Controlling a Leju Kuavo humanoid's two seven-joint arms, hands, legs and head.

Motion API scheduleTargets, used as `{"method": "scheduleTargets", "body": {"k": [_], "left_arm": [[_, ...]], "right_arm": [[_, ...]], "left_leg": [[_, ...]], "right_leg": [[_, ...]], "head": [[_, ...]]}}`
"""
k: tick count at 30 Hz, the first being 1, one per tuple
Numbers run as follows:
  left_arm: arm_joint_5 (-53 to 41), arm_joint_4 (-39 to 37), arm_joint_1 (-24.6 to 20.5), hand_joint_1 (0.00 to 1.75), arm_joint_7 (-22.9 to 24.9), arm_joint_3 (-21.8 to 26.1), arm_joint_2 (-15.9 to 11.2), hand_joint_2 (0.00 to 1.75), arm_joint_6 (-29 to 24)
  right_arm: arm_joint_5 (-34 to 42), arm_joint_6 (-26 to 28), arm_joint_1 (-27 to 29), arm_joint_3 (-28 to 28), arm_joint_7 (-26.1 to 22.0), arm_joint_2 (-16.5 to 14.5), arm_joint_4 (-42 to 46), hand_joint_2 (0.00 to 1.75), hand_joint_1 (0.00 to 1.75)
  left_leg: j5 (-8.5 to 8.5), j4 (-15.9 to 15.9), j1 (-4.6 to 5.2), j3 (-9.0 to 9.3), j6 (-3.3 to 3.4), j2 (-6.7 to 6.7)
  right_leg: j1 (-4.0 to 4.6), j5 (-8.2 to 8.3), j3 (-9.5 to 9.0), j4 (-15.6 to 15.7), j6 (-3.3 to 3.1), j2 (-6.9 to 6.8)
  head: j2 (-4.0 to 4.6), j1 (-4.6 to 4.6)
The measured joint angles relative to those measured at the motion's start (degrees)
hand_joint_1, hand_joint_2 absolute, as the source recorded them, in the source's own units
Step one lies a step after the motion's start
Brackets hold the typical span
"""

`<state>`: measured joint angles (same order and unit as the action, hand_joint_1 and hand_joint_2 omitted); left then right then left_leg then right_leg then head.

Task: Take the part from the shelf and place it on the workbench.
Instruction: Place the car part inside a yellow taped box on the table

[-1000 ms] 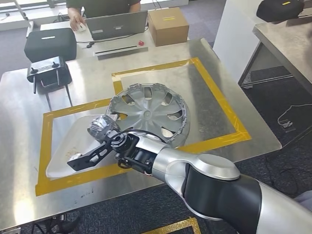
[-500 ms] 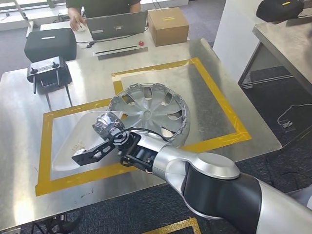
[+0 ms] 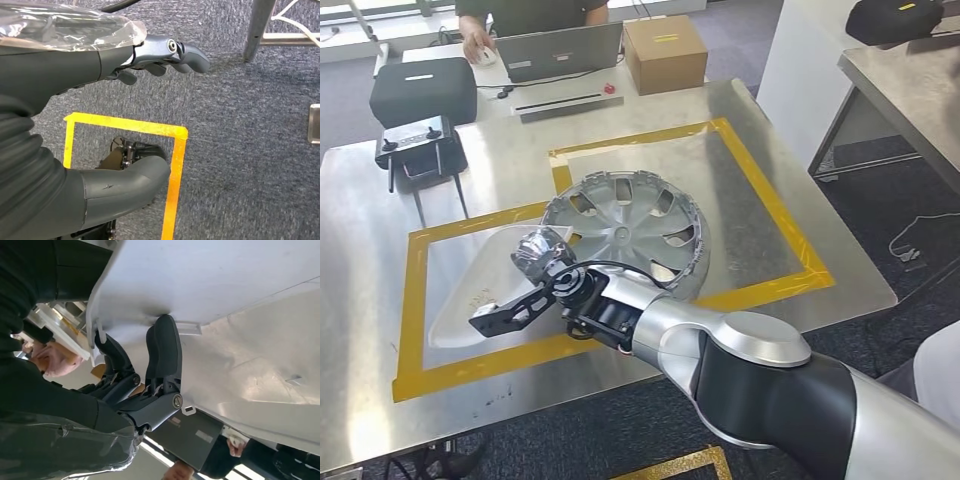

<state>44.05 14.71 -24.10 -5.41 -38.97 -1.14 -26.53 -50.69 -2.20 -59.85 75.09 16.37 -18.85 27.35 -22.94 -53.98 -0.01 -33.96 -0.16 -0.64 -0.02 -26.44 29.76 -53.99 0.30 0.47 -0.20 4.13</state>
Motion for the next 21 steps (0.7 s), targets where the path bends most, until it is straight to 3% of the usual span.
{"method": "scheduleTargets", "body": {"k": [4,8,21], "left_arm": [[0.2,0.0,0.0,0.00,-0.5,0.0,0.0,1.75,0.5],[0.6,0.0,0.3,0.00,-2.2,0.0,0.0,0.00,-0.1],[0.6,-0.2,0.5,0.00,-2.9,0.0,0.0,0.00,-1.2]], "right_arm": [[0.3,0.5,-0.3,0.2,0.9,-0.2,0.0,0.00,0.00],[0.3,2.8,-0.8,0.5,3.0,-0.5,0.0,0.00,0.00],[0.5,6.0,-1.2,1.3,3.7,-1.0,0.2,0.00,0.00]], "left_leg": [[0.00,0.0,0.00,0.00,0.00,0.00],[0.00,0.0,-0.01,-0.01,0.00,0.02],[-0.02,0.0,-0.01,-0.01,-0.02,0.03]], "right_leg": [[0.00,0.00,0.01,0.0,0.00,0.01],[0.00,0.00,0.03,0.0,0.00,0.04],[0.01,0.00,0.02,0.0,0.00,0.05]], "head": [[0.00,0.01],[0.01,0.01],[0.00,0.01]]}}
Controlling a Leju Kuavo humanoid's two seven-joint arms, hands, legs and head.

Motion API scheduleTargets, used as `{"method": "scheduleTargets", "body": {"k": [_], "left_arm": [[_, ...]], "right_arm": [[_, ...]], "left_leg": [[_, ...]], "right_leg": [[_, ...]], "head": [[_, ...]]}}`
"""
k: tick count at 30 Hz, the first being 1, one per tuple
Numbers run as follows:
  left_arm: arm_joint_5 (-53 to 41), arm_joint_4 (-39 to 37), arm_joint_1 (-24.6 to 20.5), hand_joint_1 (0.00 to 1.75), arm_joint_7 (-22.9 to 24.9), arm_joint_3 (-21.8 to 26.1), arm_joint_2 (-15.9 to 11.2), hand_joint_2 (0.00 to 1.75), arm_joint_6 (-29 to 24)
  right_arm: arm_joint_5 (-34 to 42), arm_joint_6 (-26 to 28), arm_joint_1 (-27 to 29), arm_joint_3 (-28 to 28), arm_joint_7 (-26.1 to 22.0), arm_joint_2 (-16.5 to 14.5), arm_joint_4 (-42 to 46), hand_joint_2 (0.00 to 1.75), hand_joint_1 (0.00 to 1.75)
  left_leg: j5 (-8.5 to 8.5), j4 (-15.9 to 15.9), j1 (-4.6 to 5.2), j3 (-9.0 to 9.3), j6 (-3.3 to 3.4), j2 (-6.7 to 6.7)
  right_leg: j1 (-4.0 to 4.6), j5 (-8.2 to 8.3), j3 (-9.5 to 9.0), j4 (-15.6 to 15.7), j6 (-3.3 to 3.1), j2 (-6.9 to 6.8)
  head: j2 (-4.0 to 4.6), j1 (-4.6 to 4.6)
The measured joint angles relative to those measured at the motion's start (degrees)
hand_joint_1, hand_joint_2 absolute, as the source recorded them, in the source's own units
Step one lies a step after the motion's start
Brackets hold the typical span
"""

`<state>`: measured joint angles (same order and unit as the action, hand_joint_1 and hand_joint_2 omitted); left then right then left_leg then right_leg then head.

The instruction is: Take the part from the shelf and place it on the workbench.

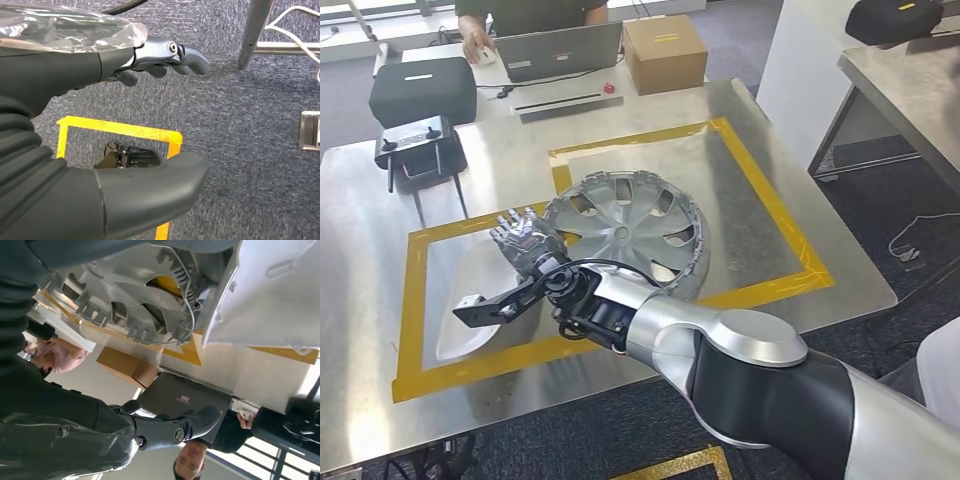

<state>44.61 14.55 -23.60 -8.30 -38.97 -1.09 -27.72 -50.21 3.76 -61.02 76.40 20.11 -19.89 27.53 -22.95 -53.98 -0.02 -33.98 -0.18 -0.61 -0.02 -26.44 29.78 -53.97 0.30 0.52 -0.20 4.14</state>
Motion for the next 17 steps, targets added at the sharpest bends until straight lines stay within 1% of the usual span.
{"method": "scheduleTargets", "body": {"k": [11,17], "left_arm": [[0.0,-0.2,0.0,0.00,0.0,0.0,0.0,0.00,-0.2],[0.1,-0.2,0.0,0.00,0.1,0.0,0.0,0.00,-0.2]], "right_arm": [[0.6,0.3,0.0,1.0,-0.3,-0.2,1.0,0.00,0.00],[2.6,1.9,-0.1,1.1,-0.8,-0.3,1.4,0.00,0.00]], "left_leg": [[0.00,0.0,0.00,0.00,0.00,0.00],[0.00,0.0,0.00,0.01,0.00,0.00]], "right_leg": [[0.00,0.00,-0.01,0.0,0.00,0.00],[0.00,0.00,-0.01,0.0,0.00,0.00]], "head": [[0.00,0.01],[0.00,0.00]]}}
